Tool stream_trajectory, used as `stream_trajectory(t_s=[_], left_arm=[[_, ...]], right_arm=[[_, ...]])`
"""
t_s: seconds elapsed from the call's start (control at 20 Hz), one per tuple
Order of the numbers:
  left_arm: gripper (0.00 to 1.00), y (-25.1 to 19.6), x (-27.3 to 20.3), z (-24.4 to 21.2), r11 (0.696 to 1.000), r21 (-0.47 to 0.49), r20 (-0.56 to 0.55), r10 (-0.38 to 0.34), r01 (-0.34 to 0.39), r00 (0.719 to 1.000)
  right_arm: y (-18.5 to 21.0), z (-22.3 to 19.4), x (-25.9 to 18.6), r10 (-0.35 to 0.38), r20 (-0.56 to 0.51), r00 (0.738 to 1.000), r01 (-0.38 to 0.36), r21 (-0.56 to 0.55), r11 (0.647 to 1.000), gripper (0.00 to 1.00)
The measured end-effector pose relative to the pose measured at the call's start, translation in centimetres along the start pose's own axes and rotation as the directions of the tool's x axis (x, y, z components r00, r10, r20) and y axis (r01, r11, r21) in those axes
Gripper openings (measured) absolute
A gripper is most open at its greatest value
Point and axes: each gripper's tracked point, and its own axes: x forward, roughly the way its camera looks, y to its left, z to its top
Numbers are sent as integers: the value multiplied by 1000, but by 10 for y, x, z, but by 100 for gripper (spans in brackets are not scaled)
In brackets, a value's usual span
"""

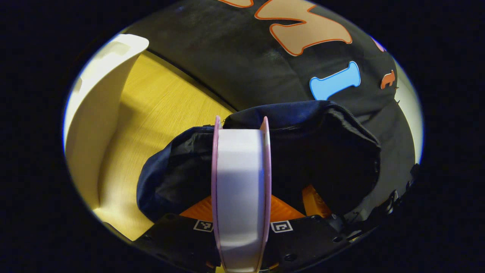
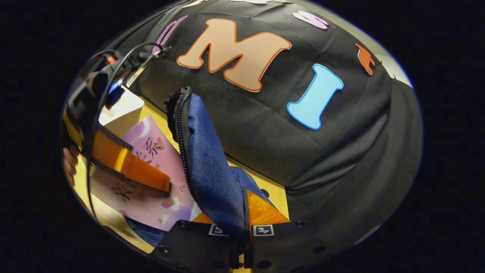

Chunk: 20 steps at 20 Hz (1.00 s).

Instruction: Open the schoolbag, grab two books from the bookshelf and put them into the schoolbag.

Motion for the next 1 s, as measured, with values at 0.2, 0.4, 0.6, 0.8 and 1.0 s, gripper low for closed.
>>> stream_trajectory(t_s=[0.2, 0.4, 0.6, 0.8, 1.0], left_arm=[[39, 4, 30, -1, 992, -116, 45, -51, 56, 998], [39, 17, 53, 0, 964, -252, 102, -65, 89, 993], [38, 21, 71, 2, 956, -282, 116, -51, 82, 992], [40, 36, 71, -2, 978, -208, 64, 31, -17, 997], [78, 35, 40, -1, 993, -107, 31, 44, -40, 999]], right_arm=[[9, 2, -2, 10, 8, 1000, -10, -4, 1000, 6], [19, 6, -3, 18, 10, 1000, -18, 6, 1000, 6], [25, 8, 0, 30, 3, 1000, -30, 24, 999, 6], [13, 3, 3, 6, -18, 1000, -5, 54, 999, 6], [0, -1, 9, -10, -32, 999, 13, 85, 996, 6]])
